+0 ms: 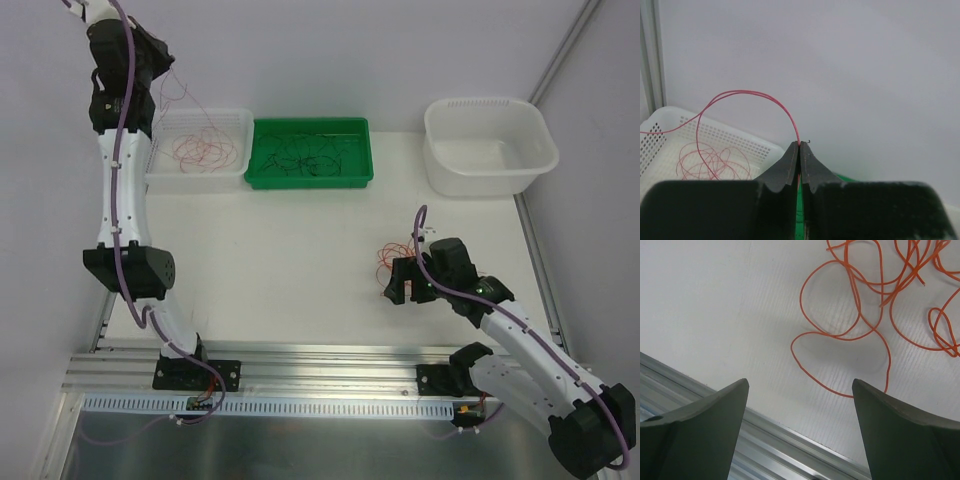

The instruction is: Untangle the cables

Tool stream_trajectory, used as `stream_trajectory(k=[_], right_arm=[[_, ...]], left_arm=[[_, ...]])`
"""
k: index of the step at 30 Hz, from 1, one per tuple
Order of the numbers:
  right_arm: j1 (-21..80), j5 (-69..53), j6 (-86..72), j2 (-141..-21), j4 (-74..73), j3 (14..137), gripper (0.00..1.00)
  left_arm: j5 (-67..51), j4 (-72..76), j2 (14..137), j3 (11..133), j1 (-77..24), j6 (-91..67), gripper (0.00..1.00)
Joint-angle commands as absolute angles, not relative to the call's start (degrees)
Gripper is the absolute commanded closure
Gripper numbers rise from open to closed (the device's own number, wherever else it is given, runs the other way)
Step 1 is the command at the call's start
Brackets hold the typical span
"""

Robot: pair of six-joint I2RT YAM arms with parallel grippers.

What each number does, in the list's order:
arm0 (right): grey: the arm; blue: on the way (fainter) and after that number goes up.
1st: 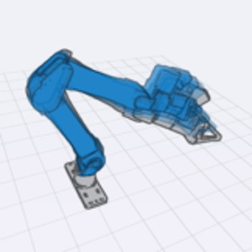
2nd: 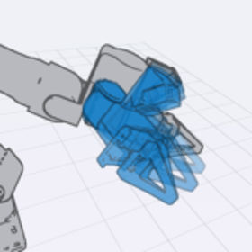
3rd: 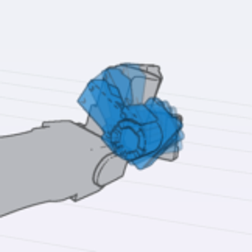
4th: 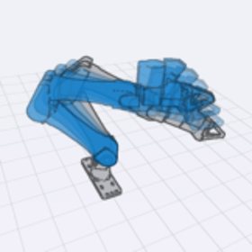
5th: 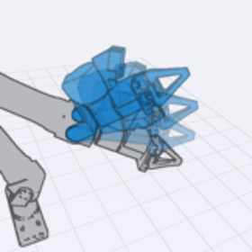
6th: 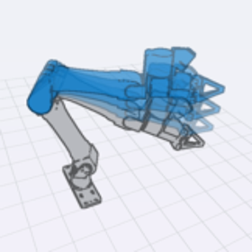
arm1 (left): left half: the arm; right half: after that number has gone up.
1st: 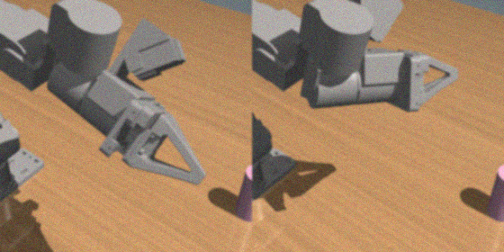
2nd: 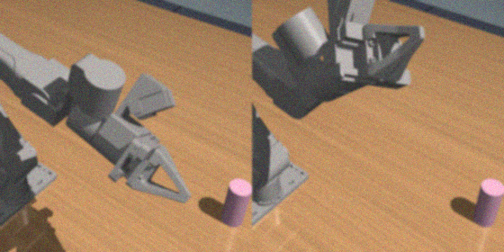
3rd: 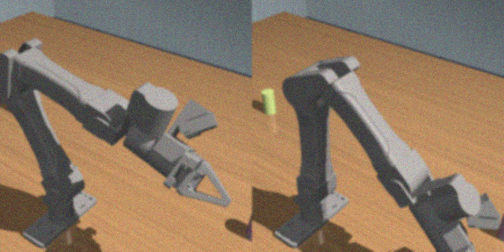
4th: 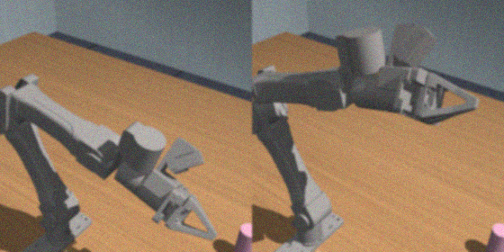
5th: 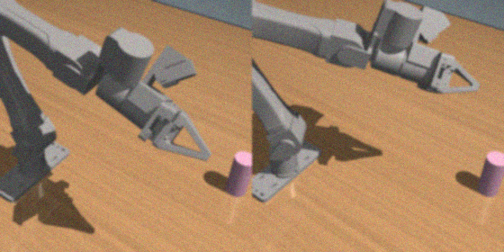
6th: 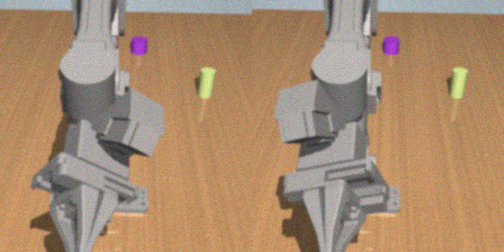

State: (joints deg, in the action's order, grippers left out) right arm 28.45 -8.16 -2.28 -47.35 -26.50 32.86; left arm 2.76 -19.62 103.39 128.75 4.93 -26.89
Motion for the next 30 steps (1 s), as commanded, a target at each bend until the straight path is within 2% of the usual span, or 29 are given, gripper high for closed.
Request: stream_trajectory(k=[1, 8, 17, 18, 21, 22, 24, 25, 26, 28, 29, 30], right_arm=[[28.83, -7.56, -1.58, -48.07, -27.33, 34.89, 0.11], [28.74, -8.17, -1.06, -48.25, -29.35, 36.74, 0.12], [28.83, -6.77, -0.62, -51.06, -29.88, 37.71, 0.12], [28.74, -7.29, -0.62, -51.5, -29.8, 37.79, 0.12], [28.83, -7.73, -0.79, -51.94, -29.71, 37.97, 0.12], [28.83, -7.91, -0.97, -51.68, -29.79, 37.97, 0.12], [28.74, -7.04, -0.97, -50.54, -30.32, 38.06, 0.12], [28.74, -6.51, -1.05, -50.36, -31.28, 38.32, 0.12], [28.83, -5.89, -1.14, -49.84, -31.99, 38.67, 0.12], [28.74, -3.87, -1.58, -49.57, -33.65, 39.11, 0.12], [28.74, -3.17, -1.93, -49.57, -34.27, 39.89, 0.12], [28.83, -0.81, -2.98, -50.18, -34.97, 40.42, 0.12]], left_arm=[[0.44, -13.65, 110.11, 130.61, 4.92, -20.85, 1.0], [-4.48, -0.18, 125.74, 130.69, 6.68, -16.35, 1.0], [-6.06, 5.71, 130.61, 124.55, 7.47, -14.76, 0.98], [-6.15, 5.71, 130.34, 121.58, 7.47, -15.2, 0.91], [-5.28, 5.63, 128.24, 115.69, 8.0, -16.0, 0.78], [-4.66, 5.63, 127.19, 114.19, 8.09, -16.87, 0.67], [-2.83, 5.36, 123.68, 110.24, 8.7, -17.57, 0.56], [-1.77, 5.1, 122.36, 109.08, 8.88, -18.62, 0.48], [-1.06, 4.92, 119.12, 107.85, 8.79, -19.07, 0.35], [-1.4, 3.96, 115.77, 104.69, 8.88, -19.42, 0.19], [-2.28, 3.43, 112.01, 103.63, 8.88, -19.77, 0.04], [-3.68, 2.21, 110.15, 101.53, 8.88, -20.12, 0.01]])
